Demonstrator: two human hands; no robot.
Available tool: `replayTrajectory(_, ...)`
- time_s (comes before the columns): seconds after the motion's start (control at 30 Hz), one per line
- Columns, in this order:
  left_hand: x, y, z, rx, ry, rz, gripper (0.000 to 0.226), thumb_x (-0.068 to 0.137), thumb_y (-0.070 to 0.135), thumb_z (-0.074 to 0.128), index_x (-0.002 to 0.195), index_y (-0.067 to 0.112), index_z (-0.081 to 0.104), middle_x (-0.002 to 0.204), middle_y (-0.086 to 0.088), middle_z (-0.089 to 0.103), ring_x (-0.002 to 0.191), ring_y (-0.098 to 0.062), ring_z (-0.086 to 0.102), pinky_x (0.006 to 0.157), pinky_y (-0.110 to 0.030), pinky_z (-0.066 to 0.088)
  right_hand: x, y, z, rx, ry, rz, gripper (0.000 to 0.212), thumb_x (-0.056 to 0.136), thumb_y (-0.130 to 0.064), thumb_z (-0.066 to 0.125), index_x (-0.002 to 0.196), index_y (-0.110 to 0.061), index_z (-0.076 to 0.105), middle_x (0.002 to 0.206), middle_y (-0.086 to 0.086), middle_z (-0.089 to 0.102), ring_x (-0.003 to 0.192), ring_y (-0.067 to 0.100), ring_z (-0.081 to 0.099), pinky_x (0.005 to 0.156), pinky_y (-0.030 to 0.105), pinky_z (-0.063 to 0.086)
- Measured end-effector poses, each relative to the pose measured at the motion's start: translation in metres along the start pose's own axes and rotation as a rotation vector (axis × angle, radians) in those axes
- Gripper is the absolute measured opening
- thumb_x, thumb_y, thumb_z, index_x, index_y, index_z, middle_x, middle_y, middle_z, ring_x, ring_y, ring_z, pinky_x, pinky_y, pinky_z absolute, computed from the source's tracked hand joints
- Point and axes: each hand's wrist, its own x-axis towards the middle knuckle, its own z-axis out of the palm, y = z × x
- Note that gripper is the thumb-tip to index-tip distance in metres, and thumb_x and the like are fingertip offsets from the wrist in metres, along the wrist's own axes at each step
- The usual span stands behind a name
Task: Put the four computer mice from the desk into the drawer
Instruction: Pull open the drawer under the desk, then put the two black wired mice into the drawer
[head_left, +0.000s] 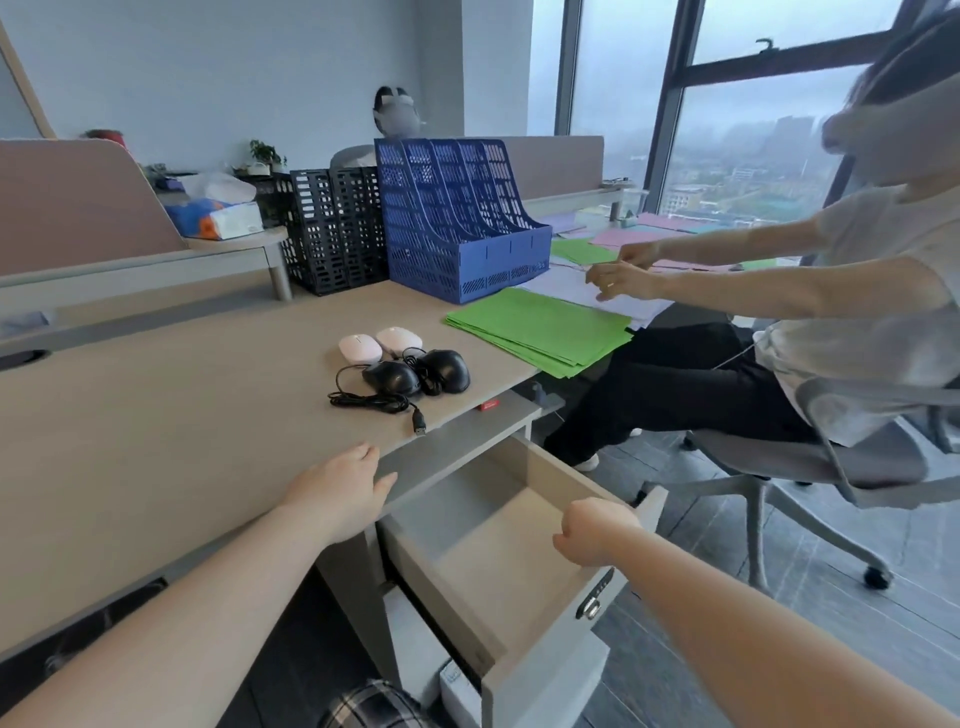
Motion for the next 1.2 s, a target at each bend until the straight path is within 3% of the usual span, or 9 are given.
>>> replayTrajectory(0.1, -0.004, -0.001, -0.002, 0.000, -0.005, 0.001, 0.057, 0.103, 0.042, 0.025, 0.151, 0.012, 0.020, 0.161, 0.000, 0.015, 0.144, -0.023, 0.026, 0.114, -0.040, 0.030, -0.007, 0.006, 0.008, -0.017, -0.084, 0.043, 0.038, 0.085, -0.029, 0.043, 0.050, -0.015, 0.042, 0.055, -0.003, 0.041, 0.050, 0.019, 0.041, 0.047, 0.024, 0.035)
replayTrajectory(0.27, -0.005, 0.000, -0.002, -0.013, 0.017, 0.004, 0.054, 0.103, 0.041, 0.026, 0.148, 0.012, 0.028, 0.160, 0.001, 0.021, 0.141, -0.026, 0.033, 0.110, -0.041, 0.035, -0.013, 0.011, 0.012, -0.034, -0.152, 0.069, 0.037, 0.087, -0.026, 0.042, 0.052, -0.014, 0.043, 0.055, -0.003, 0.042, 0.048, 0.017, 0.039, 0.048, 0.024, 0.035)
replayTrajectory(0.43, -0.001, -0.002, -0.007, 0.030, 0.103, 0.012, 0.043, 0.102, 0.041, 0.029, 0.124, 0.014, 0.055, 0.131, -0.003, 0.054, 0.118, -0.028, 0.054, 0.093, -0.040, 0.047, -0.003, 0.004, 0.006, -0.022, -0.057, -0.007, 0.033, 0.094, -0.033, 0.037, 0.078, -0.012, 0.057, 0.064, -0.004, 0.043, 0.074, 0.024, 0.051, 0.064, 0.032, 0.045)
replayTrajectory(0.57, 0.011, 0.000, -0.018, 0.073, 0.150, 0.021, 0.041, 0.102, 0.040, 0.030, 0.104, 0.014, 0.061, 0.115, -0.005, 0.060, 0.107, -0.030, 0.058, 0.081, -0.036, 0.044, 0.014, -0.012, -0.013, 0.029, 0.011, -0.080, 0.041, 0.095, -0.036, 0.037, 0.096, -0.008, 0.067, 0.086, 0.003, 0.055, 0.084, 0.025, 0.055, 0.074, 0.035, 0.049)
replayTrajectory(0.7, 0.029, 0.003, -0.030, 0.072, 0.193, -0.003, 0.037, 0.100, 0.041, 0.033, 0.102, 0.017, 0.061, 0.115, -0.005, 0.062, 0.107, -0.029, 0.059, 0.078, -0.036, 0.041, 0.034, -0.032, -0.041, 0.062, 0.049, -0.141, 0.037, 0.096, -0.032, 0.037, 0.084, -0.011, 0.064, 0.092, 0.005, 0.062, 0.088, 0.026, 0.055, 0.068, 0.031, 0.045)
replayTrajectory(0.77, 0.039, 0.005, -0.032, 0.061, 0.286, -0.001, 0.035, 0.098, 0.044, 0.037, 0.105, 0.017, 0.059, 0.115, -0.004, 0.060, 0.109, -0.028, 0.056, 0.077, -0.035, 0.042, 0.044, -0.042, -0.059, 0.108, 0.135, -0.158, 0.039, 0.095, -0.030, 0.037, 0.060, -0.018, 0.047, 0.069, -0.002, 0.049, 0.079, 0.024, 0.050, 0.053, 0.025, 0.037)
replayTrajectory(0.83, 0.051, 0.005, -0.031, 0.024, 0.397, 0.003, 0.037, 0.094, 0.050, 0.044, 0.111, 0.019, 0.055, 0.118, -0.004, 0.055, 0.114, -0.026, 0.051, 0.078, -0.036, 0.044, 0.055, -0.051, -0.077, 0.176, 0.273, -0.164, 0.040, 0.095, -0.032, 0.038, 0.058, -0.016, 0.045, 0.064, -0.001, 0.050, 0.074, 0.025, 0.053, 0.051, 0.026, 0.037)
replayTrajectory(1.0, 0.086, 0.006, -0.023, -0.164, 0.352, -0.087, 0.078, 0.081, 0.068, 0.051, 0.144, 0.029, 0.028, 0.143, -0.004, 0.034, 0.128, -0.031, 0.038, 0.097, -0.043, 0.043, 0.093, -0.073, -0.115, 0.421, 0.580, -0.195, 0.029, 0.093, -0.038, 0.047, 0.108, -0.017, 0.060, 0.105, 0.005, 0.066, 0.102, 0.028, 0.059, 0.080, 0.037, 0.051)
replayTrajectory(1.2, 0.121, 0.013, -0.029, -0.316, 0.179, -0.168, 0.080, 0.083, 0.061, 0.051, 0.149, 0.042, 0.008, 0.161, 0.002, -0.001, 0.142, -0.037, 0.017, 0.109, -0.048, 0.031, 0.134, -0.106, -0.133, 0.583, 0.431, -0.191, 0.070, 0.082, -0.037, 0.058, 0.144, -0.037, 0.025, 0.154, 0.004, 0.027, 0.143, 0.030, 0.018, 0.109, 0.054, 0.033)
